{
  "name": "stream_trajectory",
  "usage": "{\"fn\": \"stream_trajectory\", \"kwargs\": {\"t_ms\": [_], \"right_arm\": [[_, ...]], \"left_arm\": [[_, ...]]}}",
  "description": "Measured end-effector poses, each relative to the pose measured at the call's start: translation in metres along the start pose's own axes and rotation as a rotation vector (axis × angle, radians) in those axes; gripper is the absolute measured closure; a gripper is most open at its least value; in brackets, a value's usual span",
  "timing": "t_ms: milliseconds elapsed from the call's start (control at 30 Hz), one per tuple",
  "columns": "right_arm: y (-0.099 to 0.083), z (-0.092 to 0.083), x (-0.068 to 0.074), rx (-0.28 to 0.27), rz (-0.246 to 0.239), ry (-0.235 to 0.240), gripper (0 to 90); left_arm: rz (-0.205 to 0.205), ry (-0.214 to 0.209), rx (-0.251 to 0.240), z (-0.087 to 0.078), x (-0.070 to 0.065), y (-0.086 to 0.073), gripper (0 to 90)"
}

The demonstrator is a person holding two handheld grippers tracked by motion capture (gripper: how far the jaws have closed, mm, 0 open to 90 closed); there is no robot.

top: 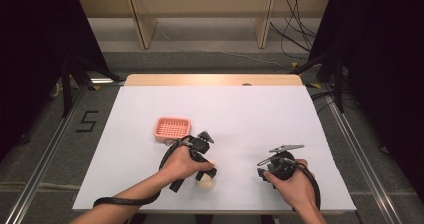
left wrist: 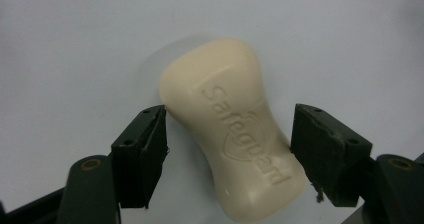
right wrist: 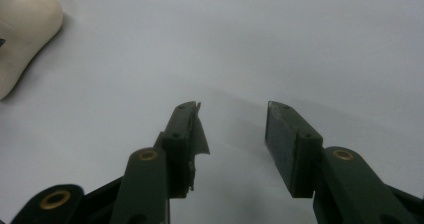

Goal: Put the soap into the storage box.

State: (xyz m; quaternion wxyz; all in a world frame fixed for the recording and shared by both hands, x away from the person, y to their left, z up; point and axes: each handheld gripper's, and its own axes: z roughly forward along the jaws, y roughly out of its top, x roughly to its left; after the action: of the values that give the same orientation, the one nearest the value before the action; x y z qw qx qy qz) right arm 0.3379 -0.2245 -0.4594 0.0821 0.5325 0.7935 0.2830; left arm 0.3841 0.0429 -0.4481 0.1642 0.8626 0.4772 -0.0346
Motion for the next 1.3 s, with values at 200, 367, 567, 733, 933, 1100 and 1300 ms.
{"fn": "stream_trajectory", "kwargs": {"t_ms": [200,367,567,733,933,1100,1300], "right_arm": [[0.0,0.001,0.0,0.006,-0.002,-0.01,56.7],[0.0,-0.001,-0.001,0.007,-0.01,0.012,56.7],[0.001,-0.001,0.002,-0.003,0.004,0.017,56.8],[0.0,0.001,0.0,-0.002,-0.005,-0.012,56.8],[0.0,0.0,0.0,-0.001,-0.004,-0.006,56.8],[0.0,0.0,0.001,0.003,0.013,-0.009,56.7],[0.0,0.0,-0.001,0.0,-0.007,-0.008,56.5]], "left_arm": [[0.01,0.005,0.029,0.007,0.0,0.001,32.2],[0.029,0.013,0.039,0.009,0.0,0.002,36.6],[0.053,0.025,0.078,0.008,-0.001,0.004,42.0],[0.089,0.041,0.098,0.009,-0.003,0.005,44.7],[0.117,0.054,0.118,0.012,-0.005,0.006,47.1],[0.157,0.066,0.129,0.015,-0.004,0.005,47.2],[0.183,0.074,0.141,0.014,-0.006,0.006,48.8]]}}
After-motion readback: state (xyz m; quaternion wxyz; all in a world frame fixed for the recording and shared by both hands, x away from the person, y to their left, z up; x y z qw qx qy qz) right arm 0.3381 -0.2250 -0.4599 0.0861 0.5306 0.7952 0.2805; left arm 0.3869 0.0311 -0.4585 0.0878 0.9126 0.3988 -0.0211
